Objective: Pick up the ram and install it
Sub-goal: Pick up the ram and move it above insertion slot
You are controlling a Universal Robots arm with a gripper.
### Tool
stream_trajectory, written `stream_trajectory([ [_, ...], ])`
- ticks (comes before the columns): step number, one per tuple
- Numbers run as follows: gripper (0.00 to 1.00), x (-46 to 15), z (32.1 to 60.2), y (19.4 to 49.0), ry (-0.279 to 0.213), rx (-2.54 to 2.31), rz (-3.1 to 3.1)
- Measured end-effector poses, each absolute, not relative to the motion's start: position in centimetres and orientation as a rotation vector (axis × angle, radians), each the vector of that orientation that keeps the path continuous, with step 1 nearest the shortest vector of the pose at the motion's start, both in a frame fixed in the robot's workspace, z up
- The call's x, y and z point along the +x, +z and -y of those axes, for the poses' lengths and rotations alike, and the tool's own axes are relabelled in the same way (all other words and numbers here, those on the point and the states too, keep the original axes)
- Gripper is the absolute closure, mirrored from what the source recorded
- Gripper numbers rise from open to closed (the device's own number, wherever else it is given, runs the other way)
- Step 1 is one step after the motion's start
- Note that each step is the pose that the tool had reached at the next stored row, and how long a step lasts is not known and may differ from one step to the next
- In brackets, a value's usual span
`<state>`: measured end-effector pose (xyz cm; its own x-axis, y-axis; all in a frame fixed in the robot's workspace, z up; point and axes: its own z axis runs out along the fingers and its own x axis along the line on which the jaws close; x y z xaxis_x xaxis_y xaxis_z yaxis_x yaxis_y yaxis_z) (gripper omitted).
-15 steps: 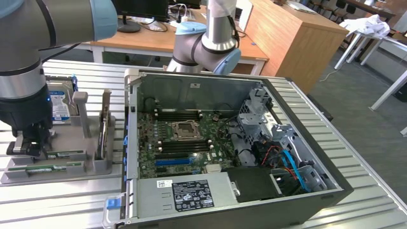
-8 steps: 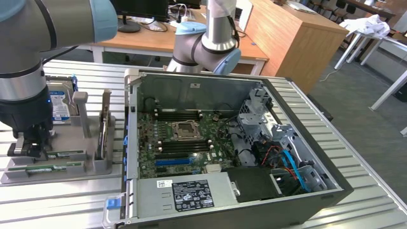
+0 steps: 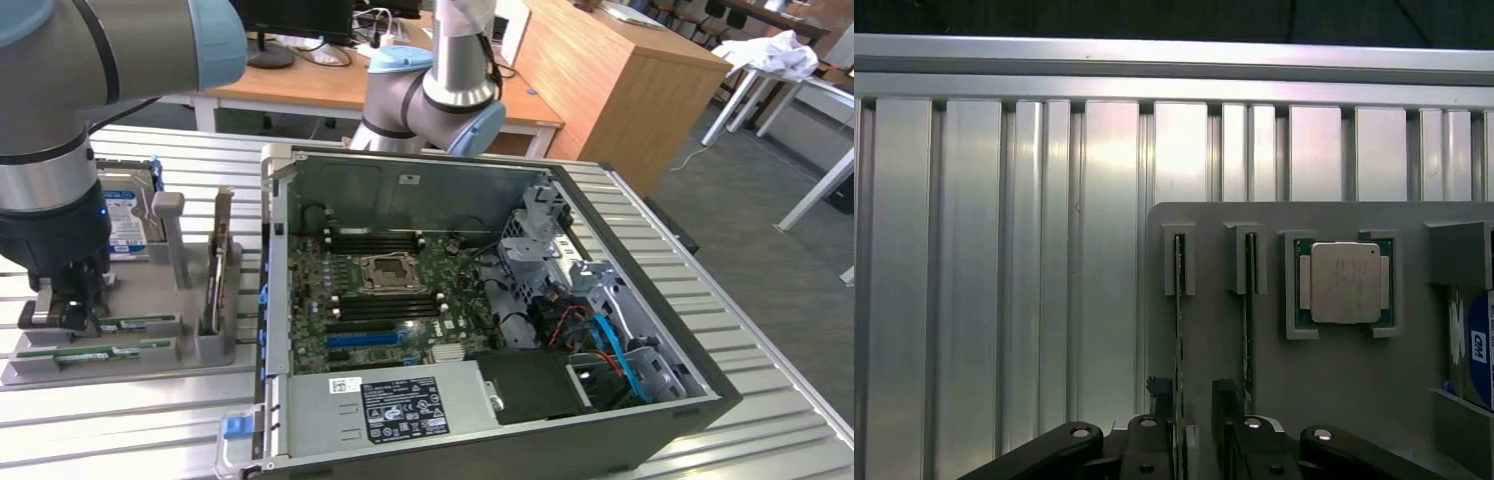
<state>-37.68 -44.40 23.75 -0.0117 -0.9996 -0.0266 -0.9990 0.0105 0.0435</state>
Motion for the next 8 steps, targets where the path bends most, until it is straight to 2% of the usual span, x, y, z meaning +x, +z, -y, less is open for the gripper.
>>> stream_trajectory([
  [8, 0.7, -37.68, 44.4, 23.39, -0.078, 2.2, 2.225],
])
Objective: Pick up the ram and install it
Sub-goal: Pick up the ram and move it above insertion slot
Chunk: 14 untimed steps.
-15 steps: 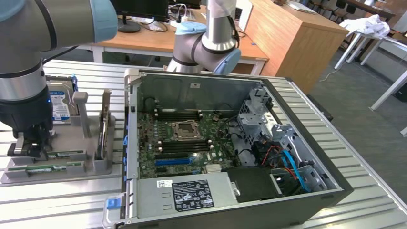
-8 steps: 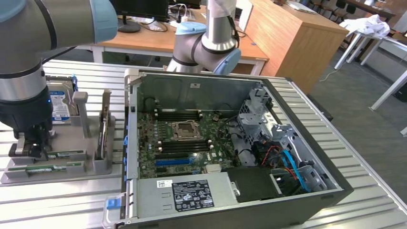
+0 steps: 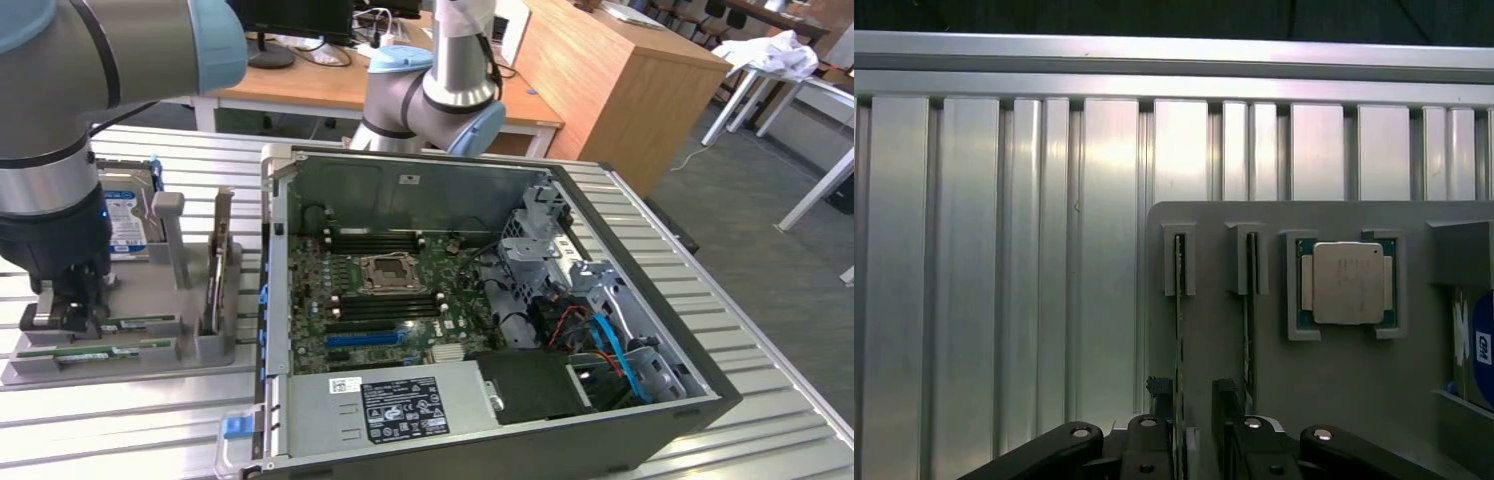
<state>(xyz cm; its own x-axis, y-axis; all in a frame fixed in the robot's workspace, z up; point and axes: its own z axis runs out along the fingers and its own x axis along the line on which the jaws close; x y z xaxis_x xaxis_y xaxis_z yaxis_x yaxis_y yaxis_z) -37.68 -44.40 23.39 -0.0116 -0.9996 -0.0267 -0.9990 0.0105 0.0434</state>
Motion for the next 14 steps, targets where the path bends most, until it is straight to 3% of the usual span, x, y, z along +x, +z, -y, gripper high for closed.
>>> stream_trajectory([
  [14, 0.7, -37.68, 44.4, 22.7, -0.078, 2.2, 2.225],
])
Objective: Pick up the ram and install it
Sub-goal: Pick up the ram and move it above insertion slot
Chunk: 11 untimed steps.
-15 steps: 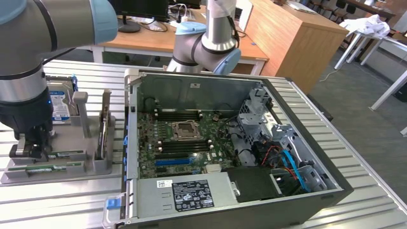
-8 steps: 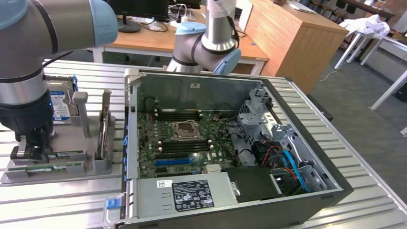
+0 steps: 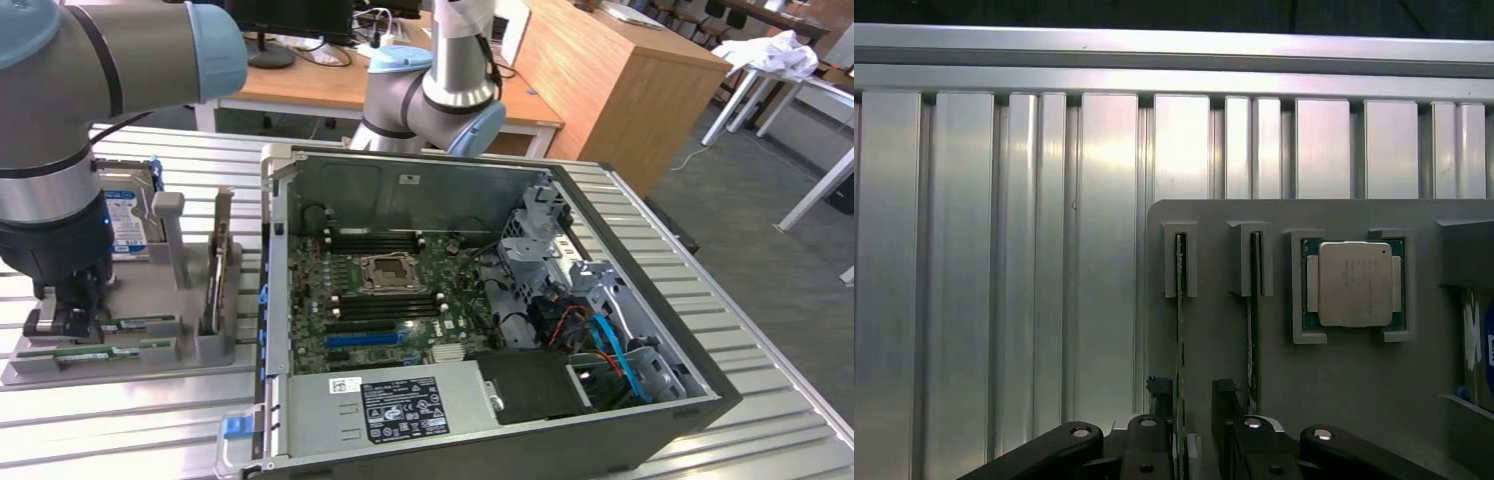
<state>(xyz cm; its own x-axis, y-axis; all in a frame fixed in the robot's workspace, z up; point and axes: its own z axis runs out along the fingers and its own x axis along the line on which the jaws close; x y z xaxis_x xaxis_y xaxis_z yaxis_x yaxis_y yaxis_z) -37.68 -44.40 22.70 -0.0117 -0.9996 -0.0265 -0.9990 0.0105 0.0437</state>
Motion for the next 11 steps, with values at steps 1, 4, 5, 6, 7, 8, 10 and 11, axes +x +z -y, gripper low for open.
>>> stream_trajectory([
  [1, 0.7, -37.68, 44.4, 22.69, -0.078, 2.2, 2.225],
  [4, 0.7, -37.62, 44.39, 22.66, -0.078, 2.2, 2.225],
  [5, 0.7, -37.54, 44.39, 22.67, -0.078, 2.2, 2.225],
  [6, 0.7, -37.44, 44.4, 22.68, -0.078, 2.2, 2.225],
  [7, 0.7, -37.31, 44.4, 22.67, -0.078, 2.2, 2.225],
  [8, 0.7, -37.18, 44.4, 22.68, -0.078, 2.2, 2.225],
  [10, 0.7, -36.87, 44.4, 22.68, -0.078, 2.2, 2.225],
  [11, 0.7, -36.71, 44.4, 22.68, -0.078, 2.2, 2.225],
])
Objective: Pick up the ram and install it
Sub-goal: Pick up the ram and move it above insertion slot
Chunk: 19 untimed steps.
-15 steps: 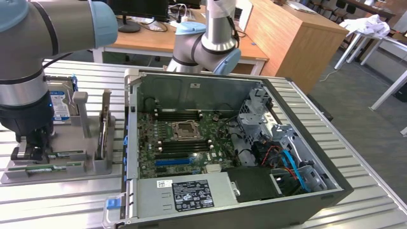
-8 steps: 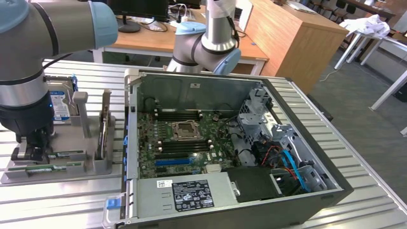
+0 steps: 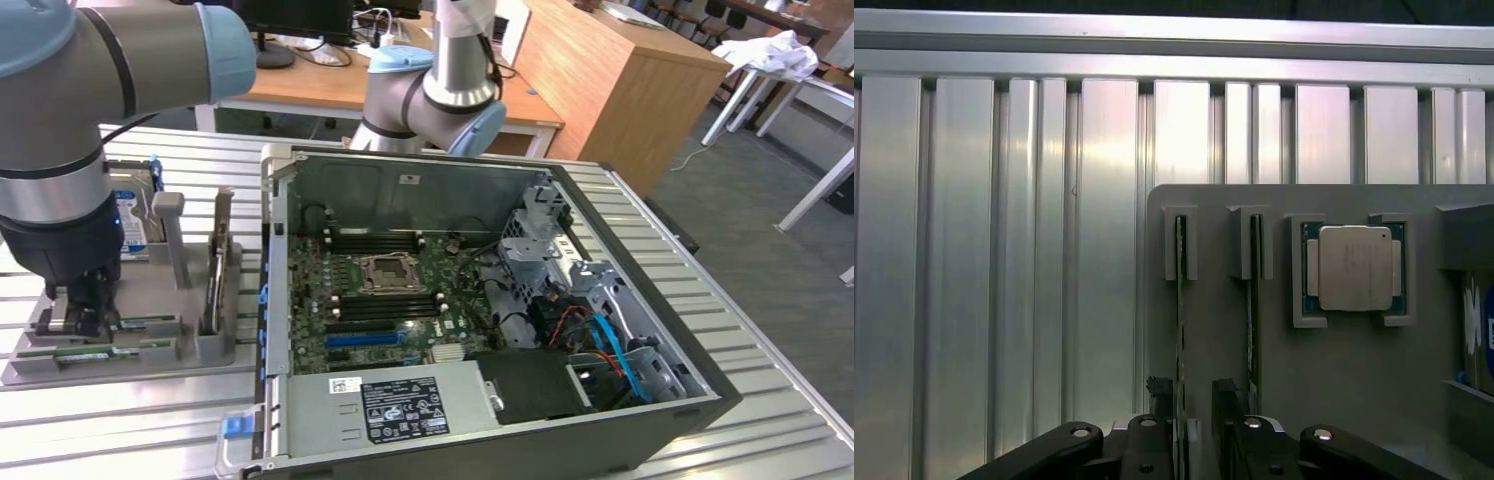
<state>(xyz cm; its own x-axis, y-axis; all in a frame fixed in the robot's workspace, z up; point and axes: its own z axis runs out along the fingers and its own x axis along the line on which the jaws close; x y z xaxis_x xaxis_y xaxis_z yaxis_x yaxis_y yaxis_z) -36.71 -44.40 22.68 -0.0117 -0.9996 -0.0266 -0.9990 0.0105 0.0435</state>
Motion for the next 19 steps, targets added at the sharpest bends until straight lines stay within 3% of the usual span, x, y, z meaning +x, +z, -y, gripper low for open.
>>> stream_trajectory([
  [19, 0.7, -35.98, 44.4, 22.24, -0.078, 2.2, 2.225],
])
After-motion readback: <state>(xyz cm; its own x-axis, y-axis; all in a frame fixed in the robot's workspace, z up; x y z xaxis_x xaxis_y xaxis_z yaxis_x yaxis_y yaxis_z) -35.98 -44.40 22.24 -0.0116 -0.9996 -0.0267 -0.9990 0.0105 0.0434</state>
